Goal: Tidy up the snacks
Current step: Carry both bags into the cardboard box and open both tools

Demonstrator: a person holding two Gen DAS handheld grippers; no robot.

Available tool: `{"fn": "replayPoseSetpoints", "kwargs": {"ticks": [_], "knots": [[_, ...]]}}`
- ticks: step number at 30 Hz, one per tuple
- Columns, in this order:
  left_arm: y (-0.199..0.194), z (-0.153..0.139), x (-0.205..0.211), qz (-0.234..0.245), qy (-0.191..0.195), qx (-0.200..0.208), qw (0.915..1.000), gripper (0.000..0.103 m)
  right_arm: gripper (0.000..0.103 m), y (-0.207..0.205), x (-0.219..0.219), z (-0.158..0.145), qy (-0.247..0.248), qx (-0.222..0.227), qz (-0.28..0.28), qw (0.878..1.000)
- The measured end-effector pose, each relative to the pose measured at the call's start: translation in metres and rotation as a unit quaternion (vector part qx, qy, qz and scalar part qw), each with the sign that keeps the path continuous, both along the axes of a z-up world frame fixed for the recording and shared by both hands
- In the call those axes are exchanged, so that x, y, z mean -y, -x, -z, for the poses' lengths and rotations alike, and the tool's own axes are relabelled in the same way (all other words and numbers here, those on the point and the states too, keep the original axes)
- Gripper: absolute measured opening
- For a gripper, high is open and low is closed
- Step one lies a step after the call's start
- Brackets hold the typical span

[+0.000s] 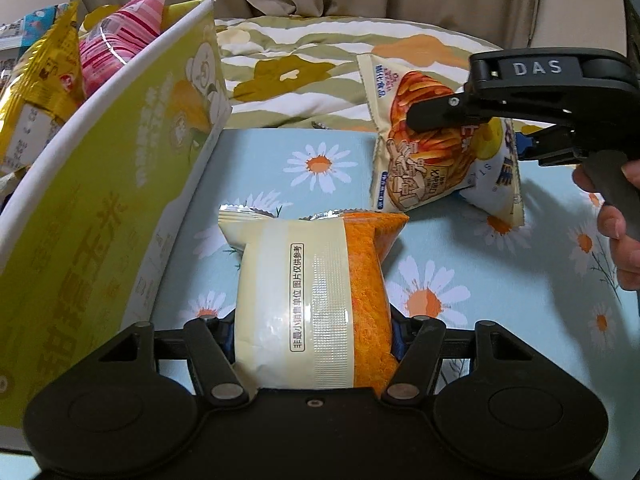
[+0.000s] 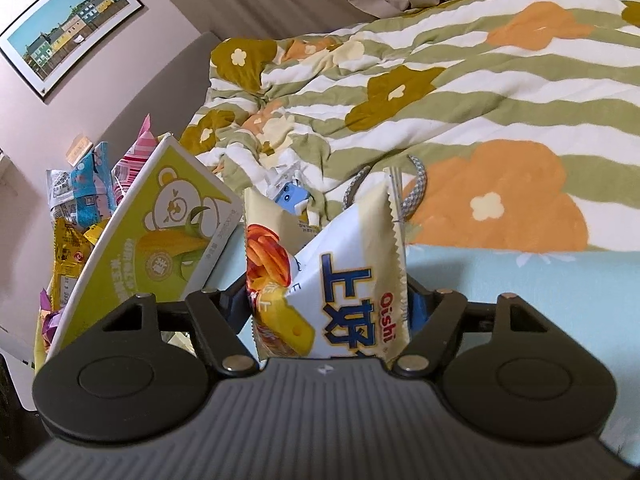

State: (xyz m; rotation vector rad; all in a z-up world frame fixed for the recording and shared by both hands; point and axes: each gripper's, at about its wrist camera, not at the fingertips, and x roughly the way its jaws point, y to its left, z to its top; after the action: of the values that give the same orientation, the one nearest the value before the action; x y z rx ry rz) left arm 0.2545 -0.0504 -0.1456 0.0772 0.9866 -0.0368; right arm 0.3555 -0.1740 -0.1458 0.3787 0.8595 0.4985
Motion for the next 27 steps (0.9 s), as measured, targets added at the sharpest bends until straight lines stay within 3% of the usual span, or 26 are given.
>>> {"fn": "replayPoseSetpoints", "kwargs": {"ticks": [7, 13, 27], "knots": [[0.022, -0.015, -0.008, -0.001, 0.008, 0.015, 0.9998, 0.067, 0.086, 0.030, 0.002, -0.017, -0.002, 0.012, 0.009, 1.000], [0.050, -0.049, -0.018, -0.003, 0.016, 0.051, 0.9986, 0.067, 0.086, 0.066, -0.004, -0.042, -0.009, 0.022, 0.020, 1.000], [0.121, -0.122, -0.081, -0.004, 0.050, 0.117, 0.9918, 0.067, 0.086, 0.163, -0.073, -0.124, 0.005, 0.072, 0.046, 0.996]]}}
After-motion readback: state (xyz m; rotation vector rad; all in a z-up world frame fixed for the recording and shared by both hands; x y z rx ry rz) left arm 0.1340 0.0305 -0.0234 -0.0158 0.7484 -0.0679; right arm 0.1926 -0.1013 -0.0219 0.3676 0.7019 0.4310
